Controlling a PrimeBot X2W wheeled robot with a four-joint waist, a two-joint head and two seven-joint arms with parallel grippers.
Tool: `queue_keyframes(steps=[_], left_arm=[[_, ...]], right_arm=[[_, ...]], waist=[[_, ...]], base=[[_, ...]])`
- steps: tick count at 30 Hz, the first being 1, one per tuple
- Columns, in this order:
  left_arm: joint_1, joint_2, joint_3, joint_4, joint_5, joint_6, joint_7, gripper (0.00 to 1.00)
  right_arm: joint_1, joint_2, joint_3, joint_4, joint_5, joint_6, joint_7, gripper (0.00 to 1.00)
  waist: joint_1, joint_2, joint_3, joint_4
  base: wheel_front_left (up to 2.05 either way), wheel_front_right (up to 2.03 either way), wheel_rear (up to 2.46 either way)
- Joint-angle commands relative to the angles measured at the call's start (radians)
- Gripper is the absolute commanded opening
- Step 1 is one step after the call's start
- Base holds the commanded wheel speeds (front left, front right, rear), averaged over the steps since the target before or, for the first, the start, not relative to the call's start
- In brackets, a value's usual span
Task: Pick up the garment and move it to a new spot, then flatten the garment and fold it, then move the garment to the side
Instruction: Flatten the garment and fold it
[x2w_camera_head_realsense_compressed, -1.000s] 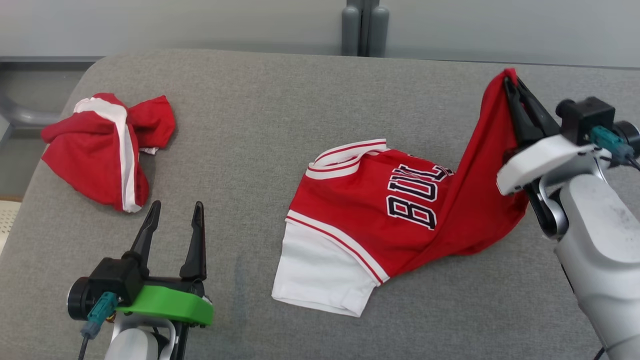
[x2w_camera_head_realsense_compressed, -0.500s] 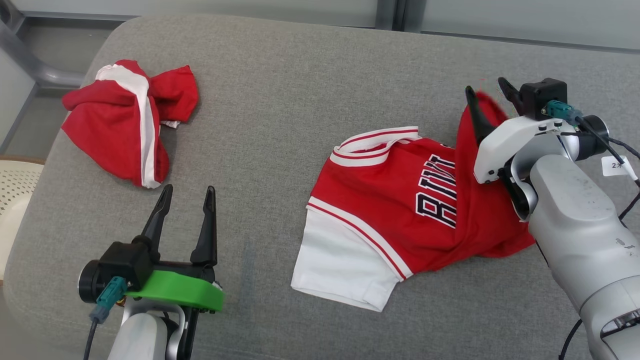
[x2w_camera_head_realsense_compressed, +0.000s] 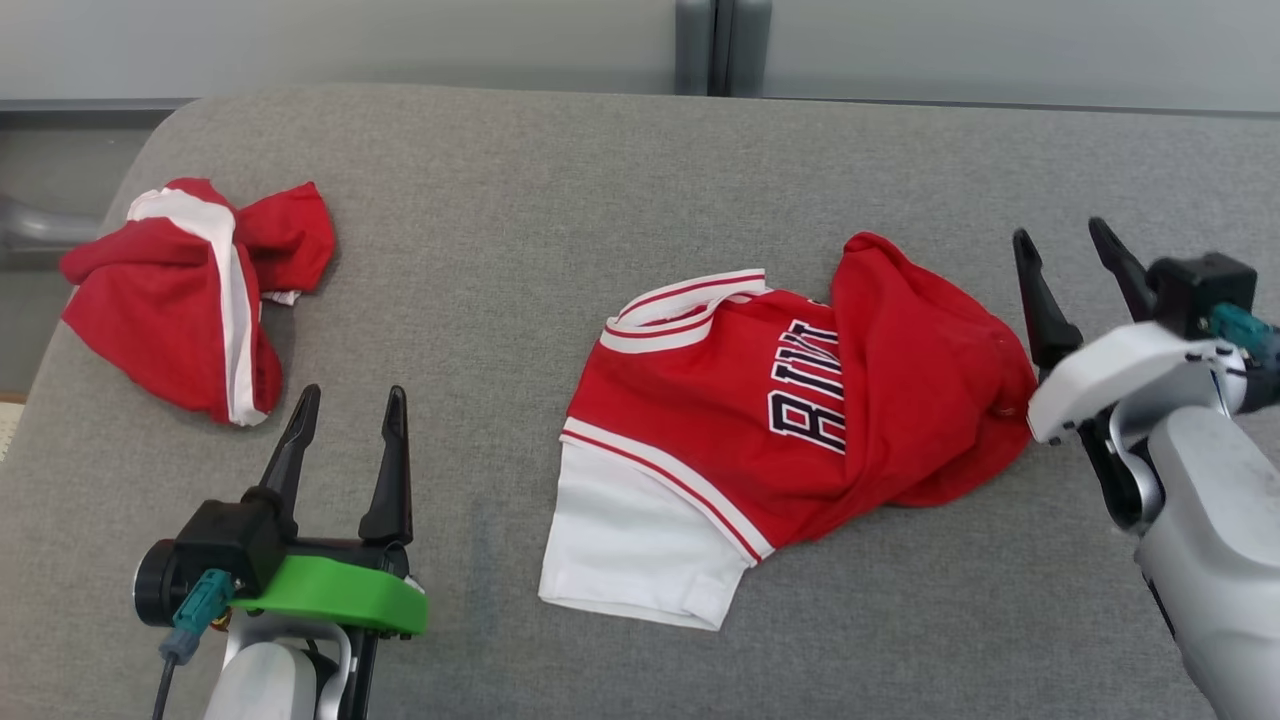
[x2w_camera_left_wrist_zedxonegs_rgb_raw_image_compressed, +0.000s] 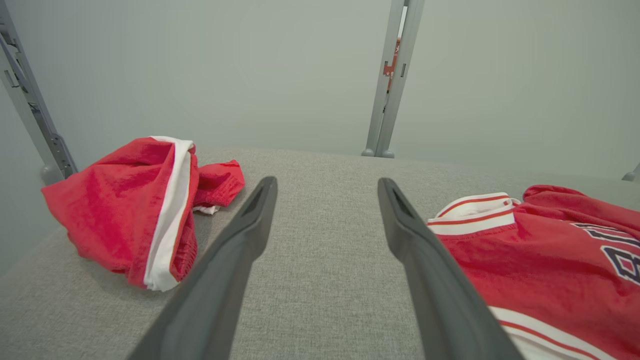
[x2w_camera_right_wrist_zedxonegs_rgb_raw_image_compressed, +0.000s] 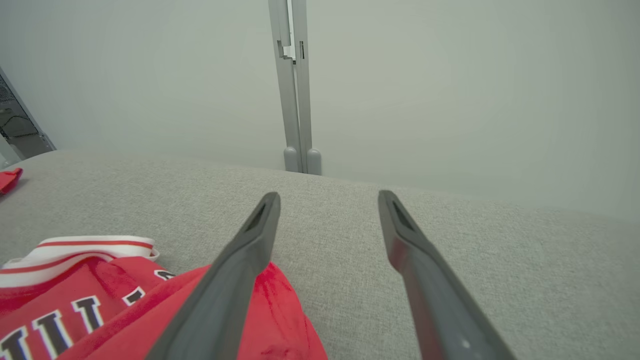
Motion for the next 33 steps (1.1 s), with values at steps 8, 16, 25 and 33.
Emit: queue_keyframes(steps=[8, 16, 25, 33], left_arm=[[0.021, 0.010, 0.011, -0.011, 0.008, -0.003, 0.000, 1.00], [0.012, 0.012, 0.002, -0.009, 0.007, -0.003, 0.000, 1.00], [-0.001, 0.009, -0.011, -0.007, 0.002, -0.003, 0.000, 1.00], [-0.010, 0.006, -0.012, -0.008, -0.001, -0.003, 0.000, 1.00]], right_arm=[[0.235, -0.016, -0.065, -0.166, 0.015, -0.002, -0.003, 1.00], [0.250, 0.001, -0.052, -0.184, 0.023, -0.002, -0.003, 1.00], [0.152, 0.012, 0.011, -0.058, 0.035, -0.002, -0.003, 1.00], [0.110, 0.027, 0.044, 0.038, 0.082, -0.002, -0.003, 0.00]], waist=[[0.0000, 0.0000, -0.016, -0.035], [0.0000, 0.0000, -0.010, -0.030], [0.0000, 0.0000, 0.012, 0.011], [0.0000, 0.0000, 0.034, 0.040]], base=[[0.00, 0.00, 0.00], [0.00, 0.00, 0.00], [0.00, 0.00, 0.00], [0.00, 0.00, 0.00]])
